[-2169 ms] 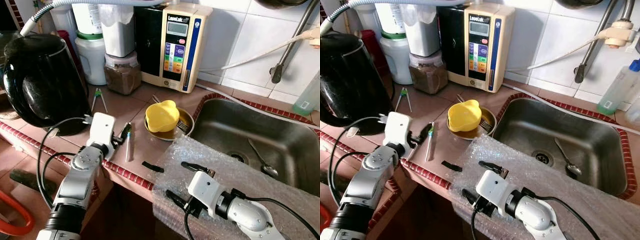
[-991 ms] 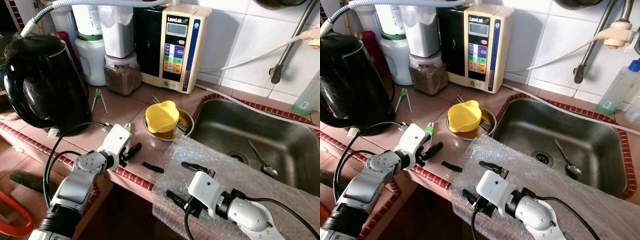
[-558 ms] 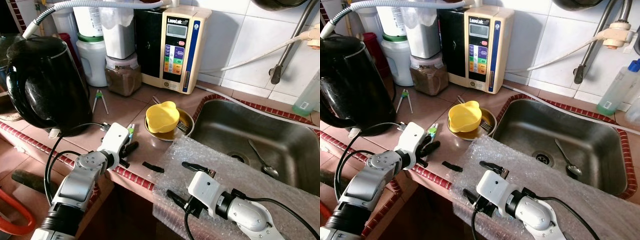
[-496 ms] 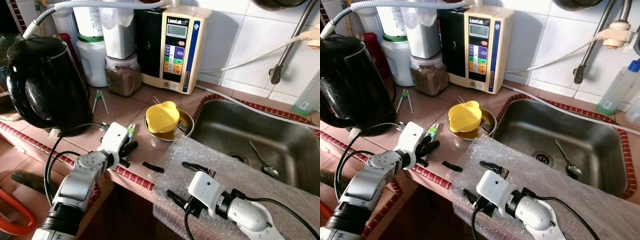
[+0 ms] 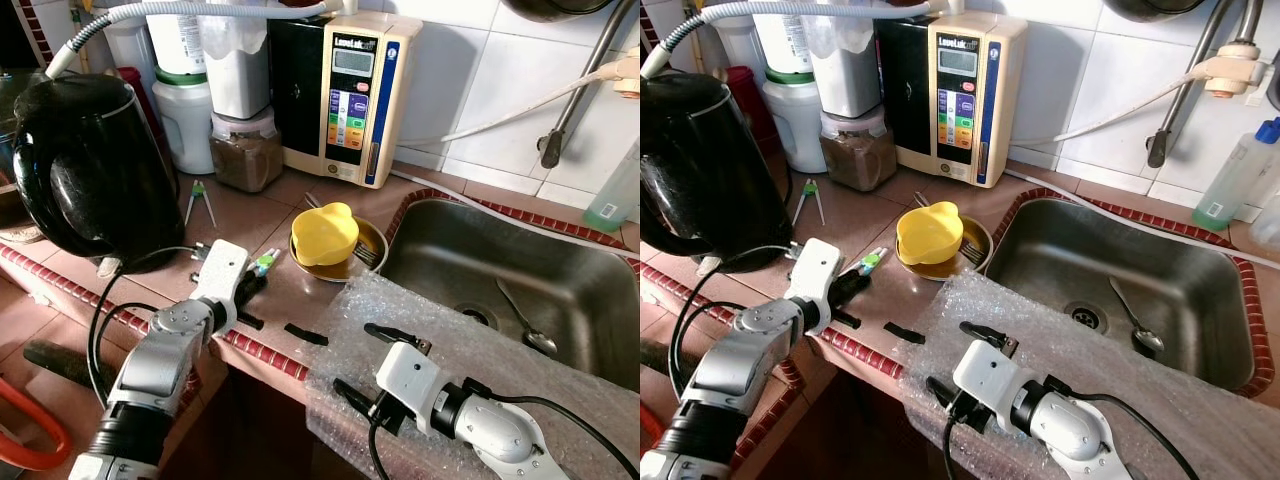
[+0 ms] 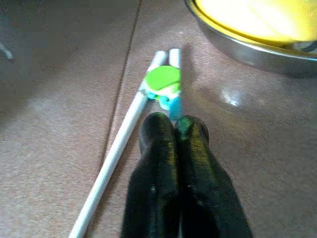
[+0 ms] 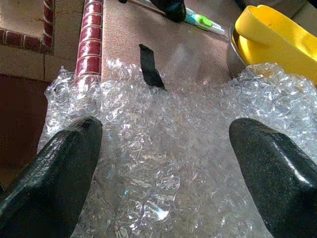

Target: Kitchen organization

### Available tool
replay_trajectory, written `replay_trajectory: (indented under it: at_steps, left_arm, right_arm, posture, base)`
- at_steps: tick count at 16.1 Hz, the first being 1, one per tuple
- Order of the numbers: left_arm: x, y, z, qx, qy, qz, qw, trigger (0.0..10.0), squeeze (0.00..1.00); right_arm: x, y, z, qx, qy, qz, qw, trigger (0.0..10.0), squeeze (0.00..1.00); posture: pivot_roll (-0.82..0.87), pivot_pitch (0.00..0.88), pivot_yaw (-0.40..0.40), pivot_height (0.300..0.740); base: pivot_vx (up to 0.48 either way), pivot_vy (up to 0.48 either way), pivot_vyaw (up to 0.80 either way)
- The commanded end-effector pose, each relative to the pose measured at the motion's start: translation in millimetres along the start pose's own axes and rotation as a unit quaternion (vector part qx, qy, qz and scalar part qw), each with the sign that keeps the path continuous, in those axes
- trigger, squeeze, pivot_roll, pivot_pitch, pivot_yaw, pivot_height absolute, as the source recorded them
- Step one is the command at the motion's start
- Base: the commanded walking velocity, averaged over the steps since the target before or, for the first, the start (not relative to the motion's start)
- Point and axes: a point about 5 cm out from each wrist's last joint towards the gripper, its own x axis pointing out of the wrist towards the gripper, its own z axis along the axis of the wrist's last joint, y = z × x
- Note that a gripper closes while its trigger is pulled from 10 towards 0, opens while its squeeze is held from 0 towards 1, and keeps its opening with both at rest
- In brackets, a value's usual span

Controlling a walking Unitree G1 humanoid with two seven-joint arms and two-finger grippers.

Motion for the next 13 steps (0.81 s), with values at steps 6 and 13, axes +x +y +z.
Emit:
replay_trajectory:
  at_steps: [6, 13]
  left_arm:
    - [-4.0, 25.6, -6, -0.006, -0.002, 0.108, 0.994, 0.0, 0.0]
    - [-10.0, 26.0, 19, -0.067, -0.137, 0.135, 0.979, 0.0, 0.0]
  right_arm:
    - [-2.6, -8.4, -3, -0.006, 0.01, -0.015, 1.0, 10.0, 0.35]
    - [-2.6, -9.8, -4, -0.008, 0.011, -0.016, 1.0, 10.0, 0.36]
  posture:
    - [0.08, 0.0, 0.002, 0.74]
    - [0.08, 0.0, -0.004, 0.74]
  base:
    - [0.0, 0.0, 0.0]
    - [0.0, 0.0, 0.0]
